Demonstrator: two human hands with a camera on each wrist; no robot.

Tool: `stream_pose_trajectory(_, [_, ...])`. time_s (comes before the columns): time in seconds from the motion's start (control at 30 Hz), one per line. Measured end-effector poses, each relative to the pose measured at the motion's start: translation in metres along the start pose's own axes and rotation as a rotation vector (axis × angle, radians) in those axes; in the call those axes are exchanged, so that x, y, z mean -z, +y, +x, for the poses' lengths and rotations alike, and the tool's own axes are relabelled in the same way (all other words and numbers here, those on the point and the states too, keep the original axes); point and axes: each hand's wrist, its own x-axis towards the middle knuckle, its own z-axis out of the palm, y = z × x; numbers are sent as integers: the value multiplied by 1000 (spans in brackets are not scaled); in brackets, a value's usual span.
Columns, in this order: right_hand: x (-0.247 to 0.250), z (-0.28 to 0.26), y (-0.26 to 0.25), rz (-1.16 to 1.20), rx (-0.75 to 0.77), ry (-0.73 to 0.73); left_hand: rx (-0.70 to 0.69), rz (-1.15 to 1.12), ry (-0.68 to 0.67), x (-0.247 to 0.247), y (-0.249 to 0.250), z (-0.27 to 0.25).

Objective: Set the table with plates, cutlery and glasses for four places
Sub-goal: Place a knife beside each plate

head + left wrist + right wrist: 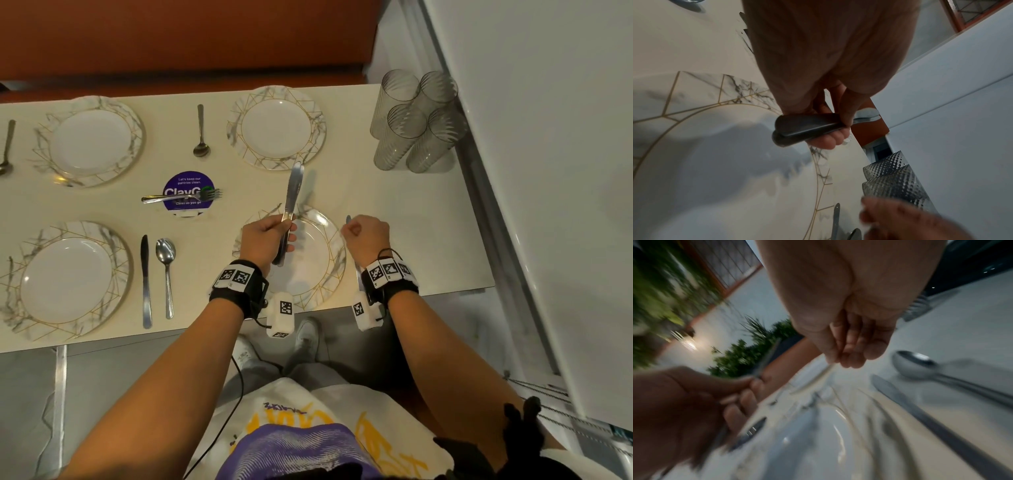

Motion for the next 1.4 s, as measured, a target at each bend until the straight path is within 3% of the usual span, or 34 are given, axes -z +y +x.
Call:
stream_pose_trajectory(0.23, [13, 38, -89, 350, 127, 24, -24, 38, -32, 10, 24, -2])
stream_pose_trajectory(0.57, [7, 67, -178, 488, 87, -72, -13, -80, -105, 59, 56, 26])
stream_pose_trajectory(0.8, [-19, 94, -233, 534, 49, -55, -25, 42, -267, 121, 74, 70])
stream_pose_trajectory(0.97, [-37, 104, -257, 728, -50, 19, -76, -34, -153, 177, 104, 105])
stream_pose_trajectory(1.07, [-47, 100, -265, 809, -60, -33, -113, -139, -82, 210, 131, 124])
stream_pose_trajectory(1.27, [-79, 78, -295, 581, 127, -202, -184, -365, 63, 235, 172, 150])
stream_pose_trajectory(1.4, [-95, 67, -311, 472, 179, -262, -234, -323, 103, 217, 173, 153])
